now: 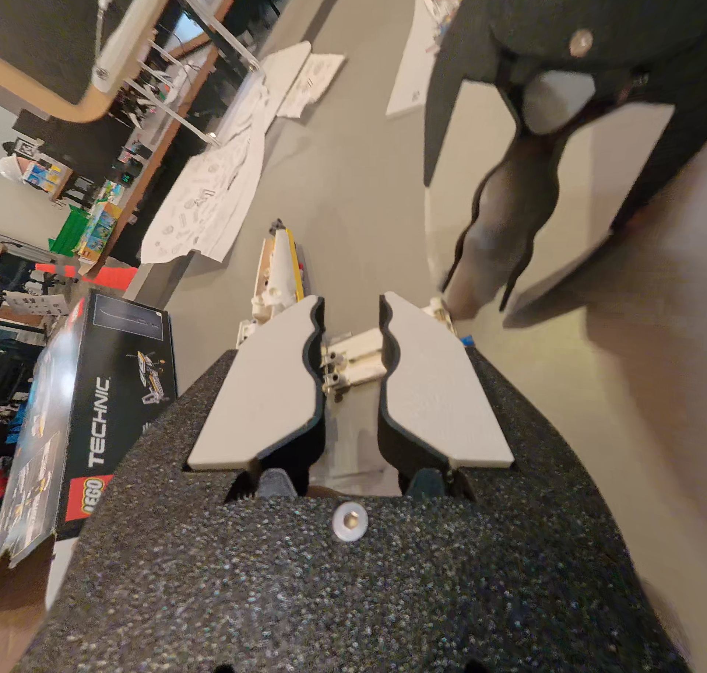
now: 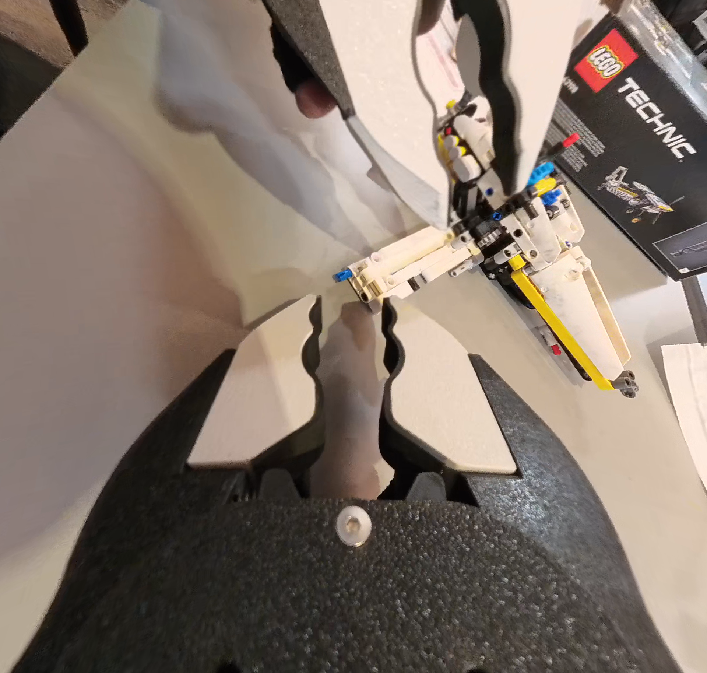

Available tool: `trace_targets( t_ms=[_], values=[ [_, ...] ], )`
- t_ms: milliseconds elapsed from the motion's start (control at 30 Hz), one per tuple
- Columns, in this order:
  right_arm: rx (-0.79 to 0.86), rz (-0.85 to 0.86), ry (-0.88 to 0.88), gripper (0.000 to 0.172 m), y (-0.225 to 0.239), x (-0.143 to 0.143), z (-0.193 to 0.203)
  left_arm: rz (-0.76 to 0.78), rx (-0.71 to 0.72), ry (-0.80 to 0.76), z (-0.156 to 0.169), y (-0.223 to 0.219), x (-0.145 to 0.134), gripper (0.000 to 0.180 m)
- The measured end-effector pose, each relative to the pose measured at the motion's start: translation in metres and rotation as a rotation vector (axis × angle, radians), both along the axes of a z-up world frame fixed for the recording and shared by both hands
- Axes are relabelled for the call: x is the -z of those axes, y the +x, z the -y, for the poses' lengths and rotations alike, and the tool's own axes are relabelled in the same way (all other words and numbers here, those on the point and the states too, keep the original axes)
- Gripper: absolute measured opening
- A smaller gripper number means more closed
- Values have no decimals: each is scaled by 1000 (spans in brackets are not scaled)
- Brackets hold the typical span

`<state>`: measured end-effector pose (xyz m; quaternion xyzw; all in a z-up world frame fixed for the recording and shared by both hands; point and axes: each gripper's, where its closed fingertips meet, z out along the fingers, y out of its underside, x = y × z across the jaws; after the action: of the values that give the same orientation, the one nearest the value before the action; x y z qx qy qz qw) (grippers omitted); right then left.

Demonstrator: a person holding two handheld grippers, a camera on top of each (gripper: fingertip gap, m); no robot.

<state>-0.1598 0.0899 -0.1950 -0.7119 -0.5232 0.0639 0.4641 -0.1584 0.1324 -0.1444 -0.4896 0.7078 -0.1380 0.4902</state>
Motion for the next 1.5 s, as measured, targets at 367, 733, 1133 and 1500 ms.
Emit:
trace_targets(
  t_ms=[367, 733, 1133, 1500],
  values=[
    [-74, -20, -95, 36, -3, 3, 10, -108, -4, -203, 8, -13, 29, 29],
    [-68, 1, -101, 43, -6, 1, -4, -57, -126, -265, -23, -9, 43, 29],
    [-80, 32, -157, 43, -7, 2, -18, -43, -110, -262, -30, 0, 54, 24],
    [-124, 79, -194, 37, -12, 11, -11, -31, -122, -247, -32, -1, 53, 21]
  ],
)
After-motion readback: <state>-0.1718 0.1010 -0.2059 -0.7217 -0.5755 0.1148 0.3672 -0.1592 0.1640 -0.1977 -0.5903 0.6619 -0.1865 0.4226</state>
